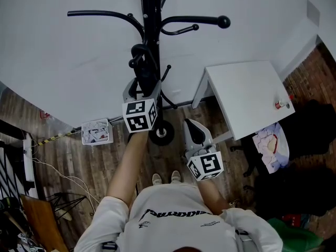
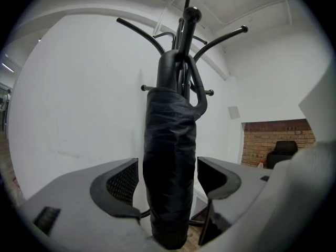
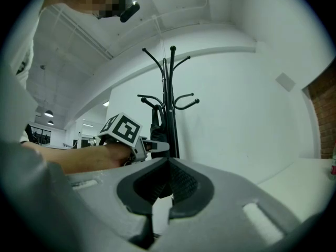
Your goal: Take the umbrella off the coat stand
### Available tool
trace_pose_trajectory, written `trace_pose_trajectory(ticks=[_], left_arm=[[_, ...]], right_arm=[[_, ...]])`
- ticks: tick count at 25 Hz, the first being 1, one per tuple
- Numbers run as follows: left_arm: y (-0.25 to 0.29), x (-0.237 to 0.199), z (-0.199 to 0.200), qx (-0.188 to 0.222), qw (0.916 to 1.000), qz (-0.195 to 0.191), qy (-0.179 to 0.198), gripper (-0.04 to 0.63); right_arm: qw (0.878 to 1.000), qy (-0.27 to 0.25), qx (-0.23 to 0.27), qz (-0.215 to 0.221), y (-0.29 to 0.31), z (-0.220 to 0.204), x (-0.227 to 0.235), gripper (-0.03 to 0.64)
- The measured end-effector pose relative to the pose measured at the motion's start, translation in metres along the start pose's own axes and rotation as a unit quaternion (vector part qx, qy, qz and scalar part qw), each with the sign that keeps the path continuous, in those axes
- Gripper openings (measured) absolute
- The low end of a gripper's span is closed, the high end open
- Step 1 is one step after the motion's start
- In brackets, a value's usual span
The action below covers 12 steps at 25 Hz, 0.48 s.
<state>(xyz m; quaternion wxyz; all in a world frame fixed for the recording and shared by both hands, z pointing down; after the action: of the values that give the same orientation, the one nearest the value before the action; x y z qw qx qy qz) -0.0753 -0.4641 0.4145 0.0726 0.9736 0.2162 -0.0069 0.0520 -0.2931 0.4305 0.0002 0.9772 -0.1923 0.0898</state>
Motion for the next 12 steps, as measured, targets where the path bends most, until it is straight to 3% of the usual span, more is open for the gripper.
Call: trace_pose_trajectory(ticks=[9,12], left_arm=[[0.021,-0.001,-0.007,-0.007,0.9994,-0.033,-0.008,0.339],[0.022,0.000,-0.006,-0.003,0.9993,-0.036,-0.002,0.284]], right_arm=[[1.000,0.002,-0.006,-0.011,0.001,-0.003,0.007,-0.002],[1.000,0.002,-0.007,-0.014,-0.001,-0.003,0.008,-0.002]])
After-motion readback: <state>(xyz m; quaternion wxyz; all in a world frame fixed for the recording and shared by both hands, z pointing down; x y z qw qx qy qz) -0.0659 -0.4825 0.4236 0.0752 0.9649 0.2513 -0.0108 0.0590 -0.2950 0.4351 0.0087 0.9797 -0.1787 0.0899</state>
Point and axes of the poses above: the fingertips, and each gripper's own axes: y forward along the fingers, x to its right, z out of its top, the point moved 3 cm from there along -y, backward along the fingers, and after that the axes turned 6 degrees about y, right-handed, at the moved point
